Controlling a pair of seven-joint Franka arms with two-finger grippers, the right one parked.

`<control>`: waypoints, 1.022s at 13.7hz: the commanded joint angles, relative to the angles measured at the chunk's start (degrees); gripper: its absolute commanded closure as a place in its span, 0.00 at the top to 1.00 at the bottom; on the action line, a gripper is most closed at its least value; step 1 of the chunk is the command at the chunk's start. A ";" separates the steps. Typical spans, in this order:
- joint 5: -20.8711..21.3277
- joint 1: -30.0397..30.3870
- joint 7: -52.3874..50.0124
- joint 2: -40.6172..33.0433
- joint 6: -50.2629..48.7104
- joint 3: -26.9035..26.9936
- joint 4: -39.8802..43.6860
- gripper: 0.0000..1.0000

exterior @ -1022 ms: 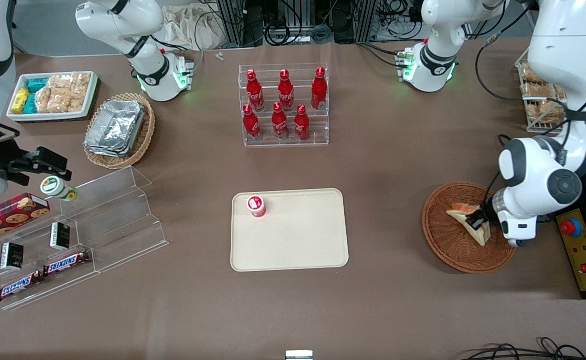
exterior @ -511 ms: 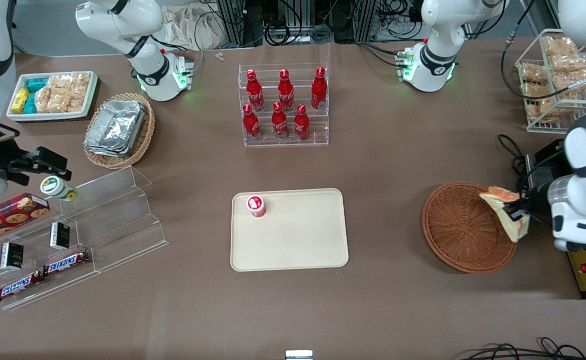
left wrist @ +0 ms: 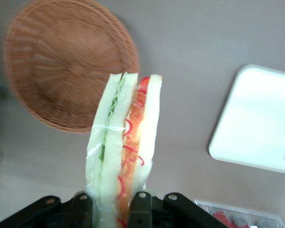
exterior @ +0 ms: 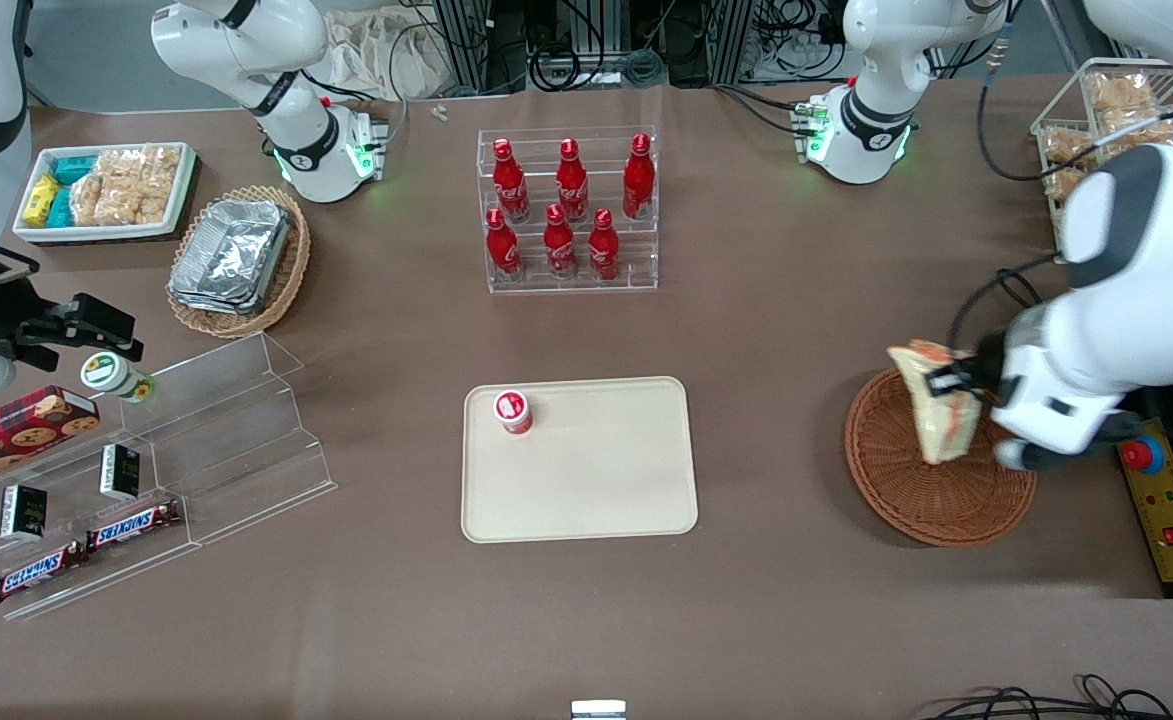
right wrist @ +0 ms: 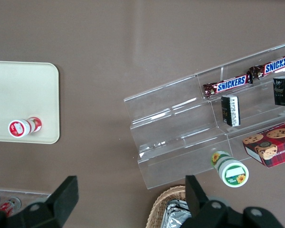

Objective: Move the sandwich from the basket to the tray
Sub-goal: 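Carry the sandwich with the left gripper over the white tray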

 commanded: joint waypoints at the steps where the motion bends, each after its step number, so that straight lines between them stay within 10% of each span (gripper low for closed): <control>1: 0.86 -4.82 -0.67 3.44 0.24 -0.82 0.61 0.00; 14: 4.81 -16.26 -9.03 14.70 15.79 -0.74 0.44 0.00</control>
